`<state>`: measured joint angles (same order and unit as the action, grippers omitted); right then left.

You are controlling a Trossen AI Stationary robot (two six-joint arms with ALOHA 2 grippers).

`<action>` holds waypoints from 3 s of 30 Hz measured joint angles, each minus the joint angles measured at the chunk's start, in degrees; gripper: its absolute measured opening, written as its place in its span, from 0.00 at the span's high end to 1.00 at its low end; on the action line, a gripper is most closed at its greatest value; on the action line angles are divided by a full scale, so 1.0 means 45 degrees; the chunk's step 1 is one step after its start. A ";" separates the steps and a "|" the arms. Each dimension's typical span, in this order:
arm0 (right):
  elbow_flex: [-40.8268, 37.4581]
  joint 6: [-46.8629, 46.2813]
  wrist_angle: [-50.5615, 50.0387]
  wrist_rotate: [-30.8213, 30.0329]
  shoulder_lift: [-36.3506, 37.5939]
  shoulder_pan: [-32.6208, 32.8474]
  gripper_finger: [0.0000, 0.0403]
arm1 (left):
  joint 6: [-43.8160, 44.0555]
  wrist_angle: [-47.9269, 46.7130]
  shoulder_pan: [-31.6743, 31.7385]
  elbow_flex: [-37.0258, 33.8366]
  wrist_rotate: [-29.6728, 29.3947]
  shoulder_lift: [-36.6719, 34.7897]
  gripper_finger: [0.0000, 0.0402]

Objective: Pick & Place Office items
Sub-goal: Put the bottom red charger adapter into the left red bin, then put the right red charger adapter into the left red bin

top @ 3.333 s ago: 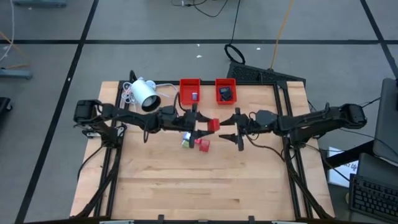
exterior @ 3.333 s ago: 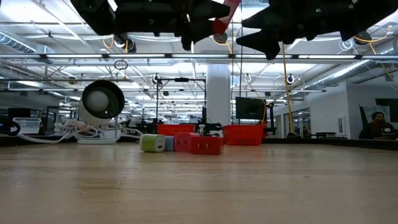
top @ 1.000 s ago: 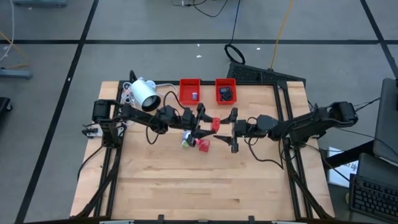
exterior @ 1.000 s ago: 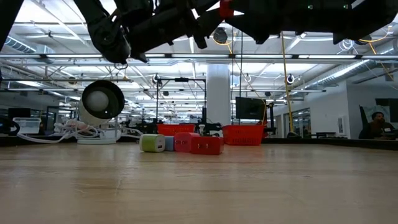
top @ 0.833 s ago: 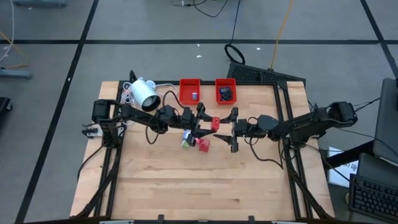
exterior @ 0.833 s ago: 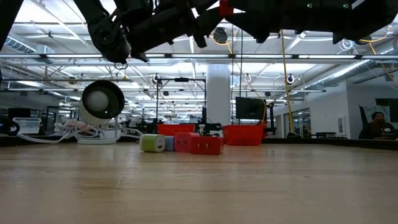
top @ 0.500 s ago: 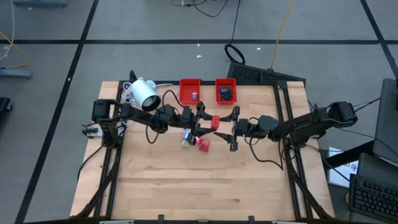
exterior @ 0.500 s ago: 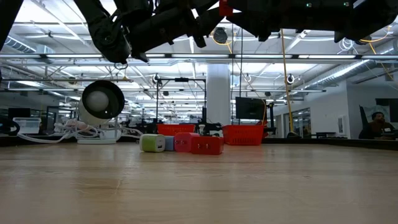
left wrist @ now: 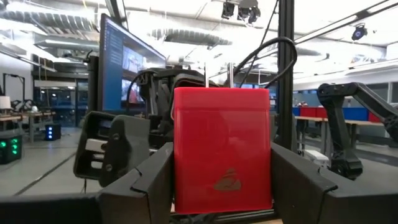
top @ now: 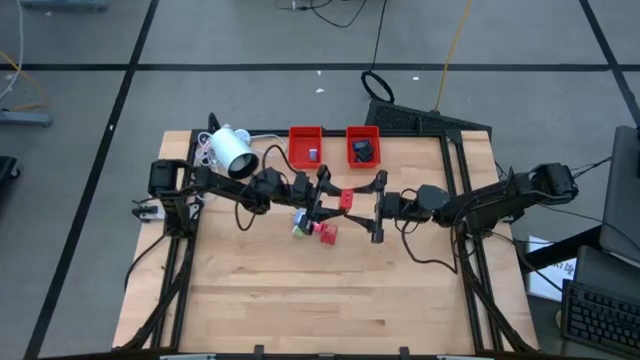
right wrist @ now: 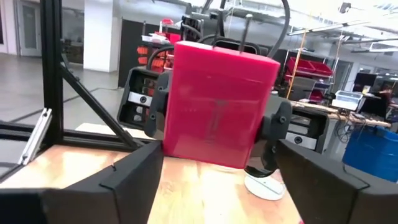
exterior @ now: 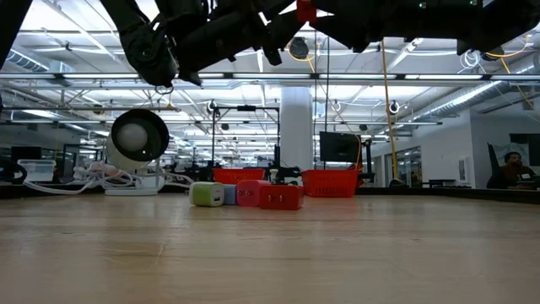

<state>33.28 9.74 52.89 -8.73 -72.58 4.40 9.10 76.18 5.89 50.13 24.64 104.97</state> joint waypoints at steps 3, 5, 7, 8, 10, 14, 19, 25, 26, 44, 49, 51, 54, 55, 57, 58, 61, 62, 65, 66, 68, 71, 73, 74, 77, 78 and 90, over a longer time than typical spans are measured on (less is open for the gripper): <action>0.0005 -0.0414 -0.0074 0.0000 0.0000 0.0000 0.21 | 0.0000 0.0009 0.0000 0.0000 0.0053 0.0000 0.47; 0.0005 -0.0670 -0.0100 0.0005 0.0000 0.0000 0.19 | -0.0030 0.0009 0.0000 0.0000 0.0050 0.0000 0.47; 0.0005 -0.1021 -0.0094 -0.0005 0.0001 -0.0006 0.18 | -0.0116 -0.0031 0.0000 0.0000 -0.0051 0.0000 0.47; 0.0005 -0.1199 -0.0083 -0.0001 0.0010 -0.0010 0.18 | -0.0210 -0.0088 0.0000 0.0000 -0.0084 0.0000 0.47; 0.0010 -0.1522 0.0101 -0.0009 0.0010 -0.0010 0.18 | -0.0243 -0.0219 -0.0005 -0.0010 -0.0158 0.0005 0.47; 0.0010 -0.1883 0.0172 -0.0137 0.0010 -0.0024 0.19 | -0.0274 -0.0229 -0.0010 -0.0010 -0.0382 0.0000 0.47; 0.0010 -0.1670 0.0187 -0.0347 0.0010 -0.0019 0.19 | -0.0292 -0.0189 -0.0005 -0.0010 -0.0442 0.0000 0.47; 0.0010 -0.1675 0.0177 -0.0325 -0.0015 -0.0024 0.27 | -0.0321 -0.0209 -0.0005 -0.0010 -0.0491 0.0003 0.47; 0.0010 -0.1670 0.0172 -0.0299 -0.0015 -0.0024 0.30 | -0.0324 -0.0210 -0.0004 -0.0010 -0.0497 0.0000 0.47; 0.0010 -0.1374 0.0161 0.0219 -0.0015 -0.0083 0.46 | 0.0368 -0.0147 -0.0209 -0.0018 -0.0967 -0.0010 0.29; 0.0015 -0.1345 0.0130 0.0311 -0.0015 -0.0073 0.46 | 0.1103 -0.0487 -0.0151 -0.0024 -0.0674 -0.0411 0.25; 0.0019 -0.1397 0.0112 0.0327 -0.0022 -0.0073 0.46 | 0.1020 -0.1070 -0.0151 -0.0024 -0.0709 -0.0718 0.25; 0.0034 -0.1647 0.0034 0.0358 -0.0029 -0.0073 0.48 | 0.0685 -0.2272 -0.0141 -0.0024 -0.1042 -0.1352 0.25; 0.0029 -0.1709 -0.0127 0.0366 -0.0030 -0.0073 0.53 | 0.0464 -0.2791 -0.0101 -0.0019 -0.1287 -0.1622 0.25; 0.0044 -0.1708 -0.0362 0.0390 -0.0078 -0.0073 0.67 | 0.0106 -0.3868 -0.0087 0.0005 -0.1899 -0.2146 0.25; 0.0031 -0.1712 -0.0468 0.0369 -0.0078 -0.0073 0.70 | -0.0040 -0.4510 -0.0087 0.0000 -0.2080 -0.2410 0.25; 0.0034 -0.1692 -0.0376 0.0351 -0.0053 -0.0088 0.77 | -0.0476 -0.5842 -0.0125 -0.0004 -0.2476 -0.3038 0.25; 0.0034 -0.1614 -0.0382 0.0354 -0.0053 -0.0092 0.80 | -0.0612 -0.6061 -0.0156 -0.0003 -0.2513 -0.3232 0.25; 0.0034 -0.1411 -0.0470 0.0354 -0.0058 -0.0102 0.88 | -0.0974 -0.6732 -0.0213 0.0000 -0.3023 -0.3571 0.25; 0.0034 -0.1363 -0.0596 0.0354 -0.0054 -0.0107 0.91 | -0.1100 -0.7100 -0.0206 0.0000 -0.3195 -0.3617 0.25; 0.0034 -0.1331 -0.1105 0.0371 -0.0053 -0.0112 0.96 | -0.1243 -0.7591 -0.0191 0.0000 -0.3444 -0.3654 0.25; 0.0034 -0.1029 -0.2431 0.0783 -0.0053 -0.0117 1.00 | -0.1165 -0.8038 -0.0194 0.0000 -0.3478 -0.3696 0.25; 0.0029 -0.0946 -0.3459 0.1014 -0.0053 -0.0112 0.99 | -0.1000 -0.8511 -0.0202 0.0000 -0.3483 -0.3688 0.25; 0.0029 -0.1008 -0.3935 0.1009 -0.0052 -0.0097 0.98 | -0.1003 -0.8780 -0.0202 0.0000 -0.3492 -0.3684 0.25; 0.0029 -0.1010 -0.6106 0.0956 0.0173 0.0047 0.89 | -0.1089 -0.9421 -0.0194 0.0000 -0.3600 -0.3682 0.25; 0.0029 -0.1019 -0.6879 0.0942 0.0236 0.0156 0.84 | -0.1088 -0.9621 -0.0194 0.0000 -0.3614 -0.3682 0.25; 0.0016 -0.3915 -1.4964 0.1010 0.0452 0.1162 0.34 | -0.0988 -1.1007 -0.0223 -0.0001 -0.3609 -0.3682 0.25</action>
<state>33.35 -7.88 -14.44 -4.19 -70.54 9.63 4.66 26.65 4.89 50.12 8.40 88.40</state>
